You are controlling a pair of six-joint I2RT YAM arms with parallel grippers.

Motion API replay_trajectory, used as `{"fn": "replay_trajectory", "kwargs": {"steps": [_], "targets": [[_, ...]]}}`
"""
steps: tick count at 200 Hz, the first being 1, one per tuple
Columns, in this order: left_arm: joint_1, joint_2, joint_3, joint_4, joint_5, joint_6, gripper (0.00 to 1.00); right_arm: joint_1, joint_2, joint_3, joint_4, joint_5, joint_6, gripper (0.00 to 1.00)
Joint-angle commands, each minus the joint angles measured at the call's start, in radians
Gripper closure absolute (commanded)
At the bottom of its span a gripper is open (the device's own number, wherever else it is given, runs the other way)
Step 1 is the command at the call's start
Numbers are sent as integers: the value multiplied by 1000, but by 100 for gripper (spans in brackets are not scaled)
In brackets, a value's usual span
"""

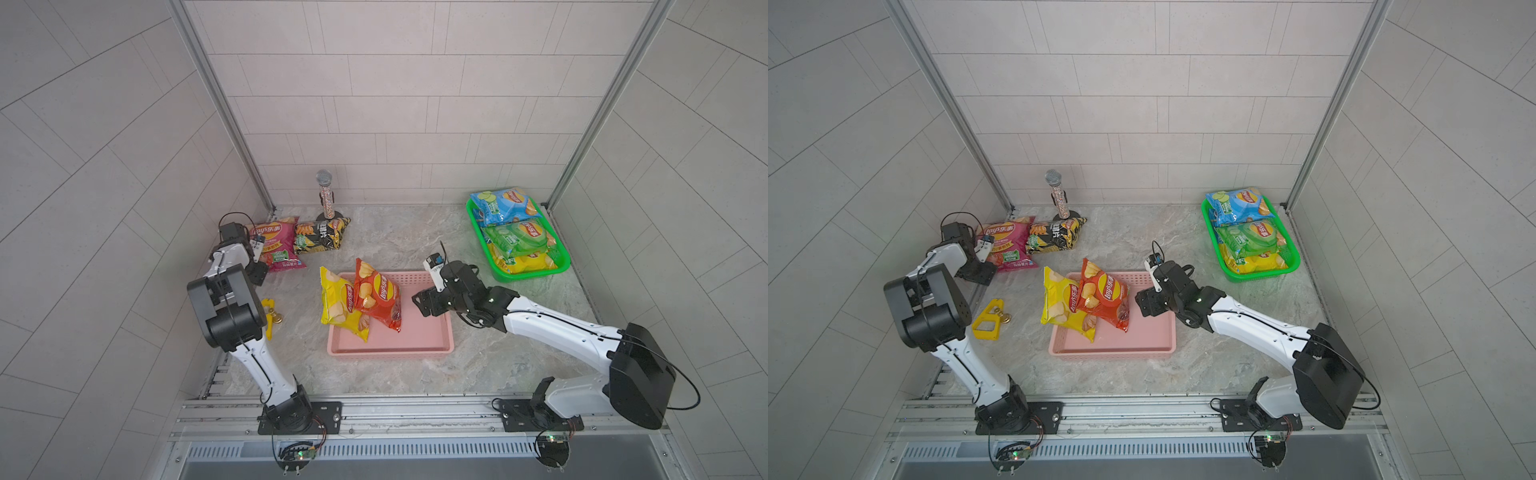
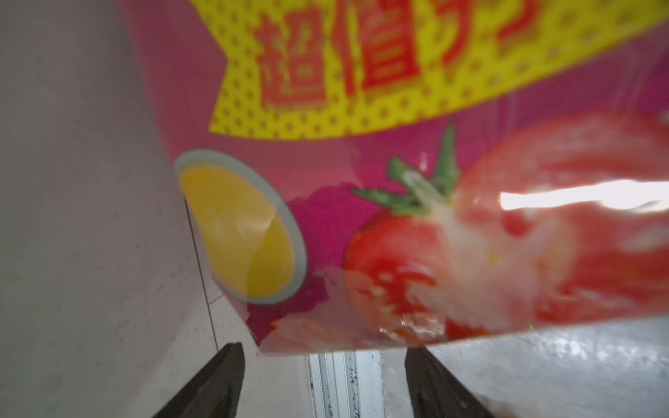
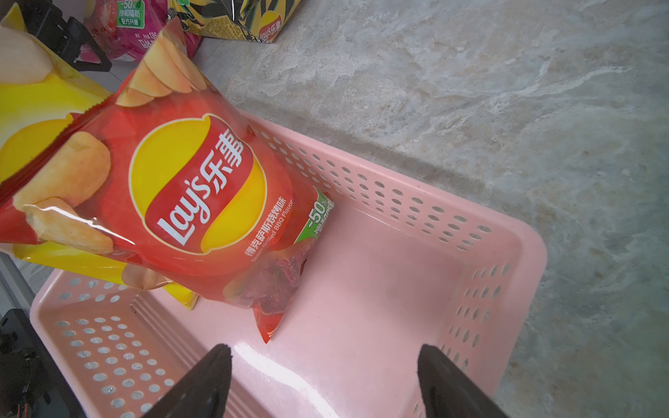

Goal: Put the potato chips into the basket
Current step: Pick up the potato chip from the corner of the board.

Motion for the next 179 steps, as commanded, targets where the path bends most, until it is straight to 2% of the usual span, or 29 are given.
{"fn": "replay_trajectory", "kwargs": {"steps": [1, 34, 94, 128, 179], "targets": [[6, 38, 45, 16, -22, 21, 22, -4, -16, 0, -9, -3, -5, 15], [5, 77, 62, 19, -35, 29, 27, -4, -15, 2, -8, -5, -5, 15], [6, 81, 57, 25, -39, 32, 55, -5, -14, 8, -8, -8, -4, 15], [6, 70, 49, 33, -51, 34, 64, -4, -15, 13, -9, -8, -2, 15], [6, 38, 27, 40, -60, 38, 81, -4, -18, 25, -16, -8, -2, 15]]}}
